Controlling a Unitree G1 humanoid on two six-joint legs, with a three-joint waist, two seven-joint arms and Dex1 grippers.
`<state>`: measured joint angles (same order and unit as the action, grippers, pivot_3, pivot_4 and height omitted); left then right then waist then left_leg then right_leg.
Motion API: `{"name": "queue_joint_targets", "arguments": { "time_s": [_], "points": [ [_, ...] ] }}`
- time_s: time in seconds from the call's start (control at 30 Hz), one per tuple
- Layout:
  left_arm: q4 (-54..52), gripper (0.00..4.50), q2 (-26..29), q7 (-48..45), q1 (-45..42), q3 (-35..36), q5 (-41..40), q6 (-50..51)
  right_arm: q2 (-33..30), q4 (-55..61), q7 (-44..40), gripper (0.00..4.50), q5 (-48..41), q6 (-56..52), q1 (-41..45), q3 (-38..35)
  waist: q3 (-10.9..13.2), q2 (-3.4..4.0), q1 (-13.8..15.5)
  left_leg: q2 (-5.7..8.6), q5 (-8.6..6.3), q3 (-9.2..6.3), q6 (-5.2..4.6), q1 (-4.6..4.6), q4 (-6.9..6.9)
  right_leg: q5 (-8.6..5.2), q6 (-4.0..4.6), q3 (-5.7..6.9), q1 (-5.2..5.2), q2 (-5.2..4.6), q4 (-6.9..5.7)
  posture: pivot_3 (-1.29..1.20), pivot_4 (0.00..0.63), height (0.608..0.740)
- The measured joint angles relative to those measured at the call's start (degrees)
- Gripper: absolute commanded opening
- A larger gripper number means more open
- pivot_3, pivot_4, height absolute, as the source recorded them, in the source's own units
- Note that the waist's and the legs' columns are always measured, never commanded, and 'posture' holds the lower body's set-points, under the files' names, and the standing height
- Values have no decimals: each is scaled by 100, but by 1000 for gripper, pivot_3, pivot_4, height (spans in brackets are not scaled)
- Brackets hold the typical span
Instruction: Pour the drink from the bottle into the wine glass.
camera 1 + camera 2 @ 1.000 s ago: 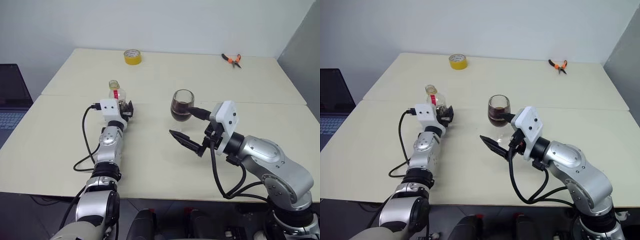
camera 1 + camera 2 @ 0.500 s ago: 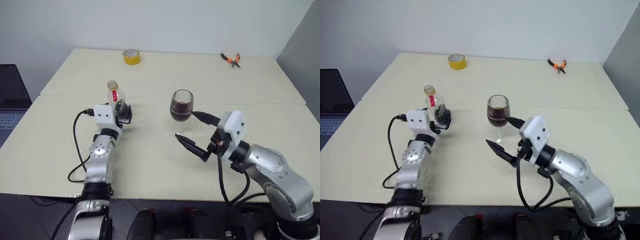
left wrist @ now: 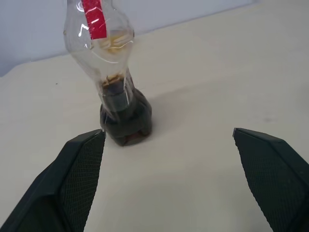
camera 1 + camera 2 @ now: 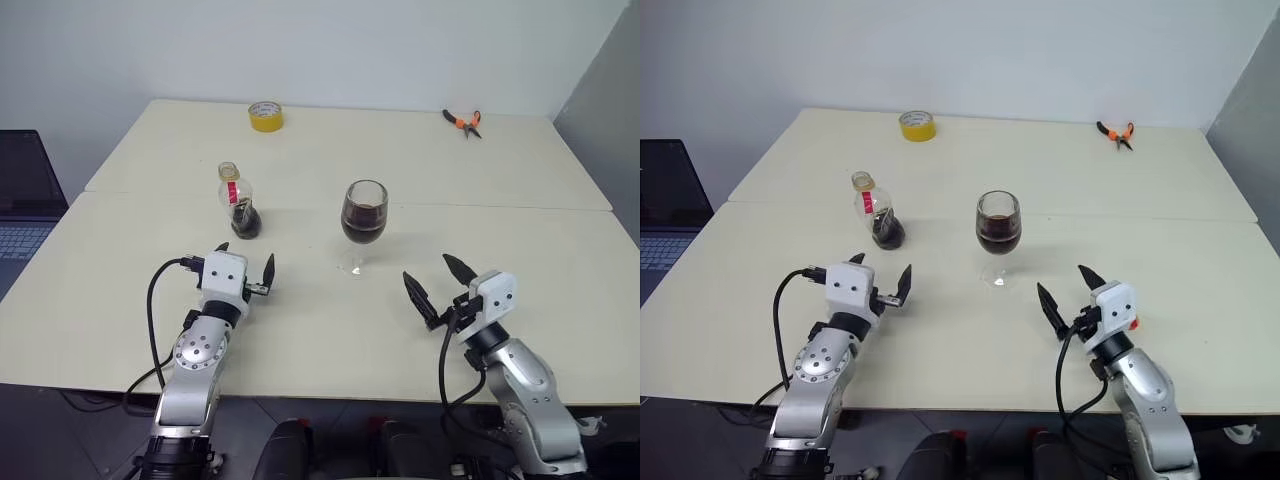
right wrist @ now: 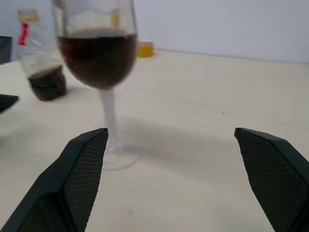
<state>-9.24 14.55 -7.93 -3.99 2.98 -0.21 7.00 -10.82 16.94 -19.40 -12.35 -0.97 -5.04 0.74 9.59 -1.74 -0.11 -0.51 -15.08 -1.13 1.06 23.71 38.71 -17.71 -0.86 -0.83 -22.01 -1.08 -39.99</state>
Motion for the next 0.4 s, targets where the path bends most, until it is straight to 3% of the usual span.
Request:
{"name": "queue_joint_targets", "arguments": {
  "time_s": [0.17, 0.4],
  "points": [
    [115, 4483, -208, 36, -15, 131, -169, -4, 361, -927, 523, 4500, 260, 537, 308, -204, -1, 3, -1, -1, 0, 1, 0, 0, -2, 0, 0, -1, -2, 0, 0, 0, 150, 740],
    [223, 4483, -254, -5, -14, 193, -240, -139, 486, -1379, 708, 4500, 354, 828, 409, -249, -2, 5, -1, -1, 0, 2, 0, 0, -2, 0, 0, -2, -2, 0, 0, 0, 150, 740]
  ]
}}
